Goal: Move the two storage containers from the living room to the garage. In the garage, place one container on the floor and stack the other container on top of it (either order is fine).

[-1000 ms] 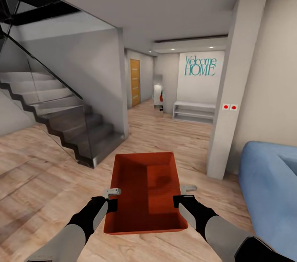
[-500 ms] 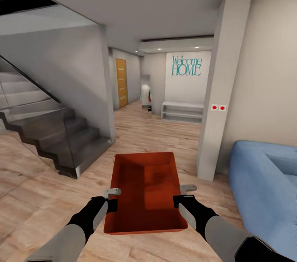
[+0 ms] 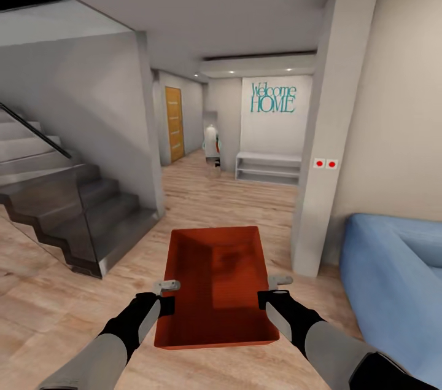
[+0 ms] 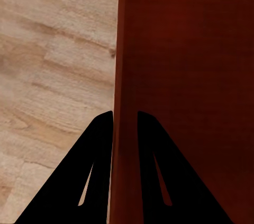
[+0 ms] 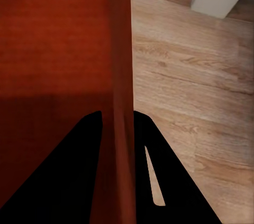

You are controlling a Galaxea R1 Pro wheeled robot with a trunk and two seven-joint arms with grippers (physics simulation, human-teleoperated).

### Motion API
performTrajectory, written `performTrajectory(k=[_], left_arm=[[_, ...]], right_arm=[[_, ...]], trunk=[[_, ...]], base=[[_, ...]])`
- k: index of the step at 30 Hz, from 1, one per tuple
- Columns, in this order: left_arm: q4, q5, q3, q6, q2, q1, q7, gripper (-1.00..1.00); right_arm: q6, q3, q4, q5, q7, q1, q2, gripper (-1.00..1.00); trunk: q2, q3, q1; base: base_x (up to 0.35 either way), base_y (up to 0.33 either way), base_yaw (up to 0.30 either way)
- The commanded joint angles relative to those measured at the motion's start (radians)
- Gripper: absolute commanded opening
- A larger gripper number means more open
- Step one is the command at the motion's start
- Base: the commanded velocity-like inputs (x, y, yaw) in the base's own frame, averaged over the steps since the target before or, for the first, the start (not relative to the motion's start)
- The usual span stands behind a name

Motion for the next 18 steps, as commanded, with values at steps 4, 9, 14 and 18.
performTrajectory(k=[4, 9, 14, 18], left_arm=[[-0.001, -0.02, -0.007, 0.008, 0.026, 0.001, 0.028, -1.0], [-0.001, -0.02, -0.007, 0.008, 0.026, 0.001, 0.027, -1.0], [-0.001, -0.02, -0.007, 0.008, 0.026, 0.001, 0.027, -1.0], [-0.001, -0.02, -0.007, 0.008, 0.026, 0.001, 0.027, -1.0]], right_arm=[[0.003, -0.011, -0.005, -0.006, -0.006, -0.002, -0.001, -1.0], [0.003, -0.011, -0.005, -0.006, -0.006, -0.002, -0.001, -1.0], [0.003, -0.011, -0.005, -0.006, -0.006, -0.002, -0.001, -1.0], [0.003, -0.011, -0.005, -0.006, -0.006, -0.002, -0.001, -1.0]], trunk=[[-0.001, 0.0, 0.001], [-0.001, 0.0, 0.001], [-0.001, 0.0, 0.001], [-0.001, 0.0, 0.001]], base=[[0.323, 0.0, 0.0], [0.323, 0.0, 0.0], [0.323, 0.0, 0.0], [0.323, 0.0, 0.0]])
